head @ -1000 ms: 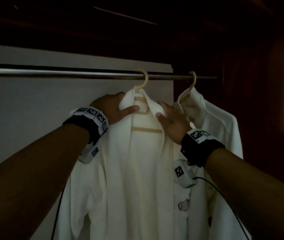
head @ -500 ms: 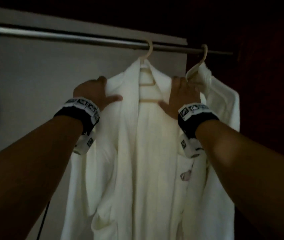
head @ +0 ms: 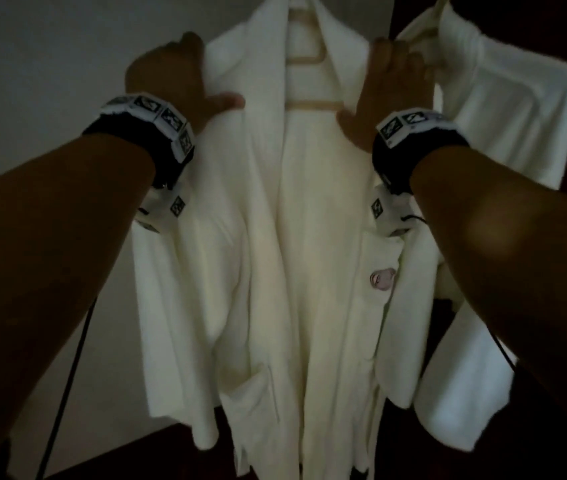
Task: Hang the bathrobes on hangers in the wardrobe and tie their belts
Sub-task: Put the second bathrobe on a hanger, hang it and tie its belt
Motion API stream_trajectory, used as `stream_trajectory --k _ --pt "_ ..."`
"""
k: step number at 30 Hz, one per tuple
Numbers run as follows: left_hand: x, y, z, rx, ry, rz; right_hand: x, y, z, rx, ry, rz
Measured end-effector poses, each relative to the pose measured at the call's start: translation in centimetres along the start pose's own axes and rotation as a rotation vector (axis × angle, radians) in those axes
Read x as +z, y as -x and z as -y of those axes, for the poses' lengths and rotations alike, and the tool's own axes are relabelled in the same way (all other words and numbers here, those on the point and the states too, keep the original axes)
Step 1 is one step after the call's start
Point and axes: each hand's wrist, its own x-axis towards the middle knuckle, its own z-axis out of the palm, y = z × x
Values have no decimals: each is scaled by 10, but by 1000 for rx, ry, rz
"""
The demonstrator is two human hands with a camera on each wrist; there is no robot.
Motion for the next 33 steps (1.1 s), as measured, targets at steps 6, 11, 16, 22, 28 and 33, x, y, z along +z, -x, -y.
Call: stream_trajectory --k 6,11,16,22,28,33 --pt "40 32 23 31 126 -68 48 53 18 193 -138 2" --pt "146 148 59 -379 830 380 135 212 73 305 -351 376" --pt "212 263 74 -666 863 690 179 335 105 483 -432 789" --pt "215 295 69 -731 985 734 202 333 119 556 -533 870" --pt "218 304 81 -500 877 810 219 314 127 645 -425 805" --pt "219 304 100 -564 795 731 222 309 131 676 -516 793"
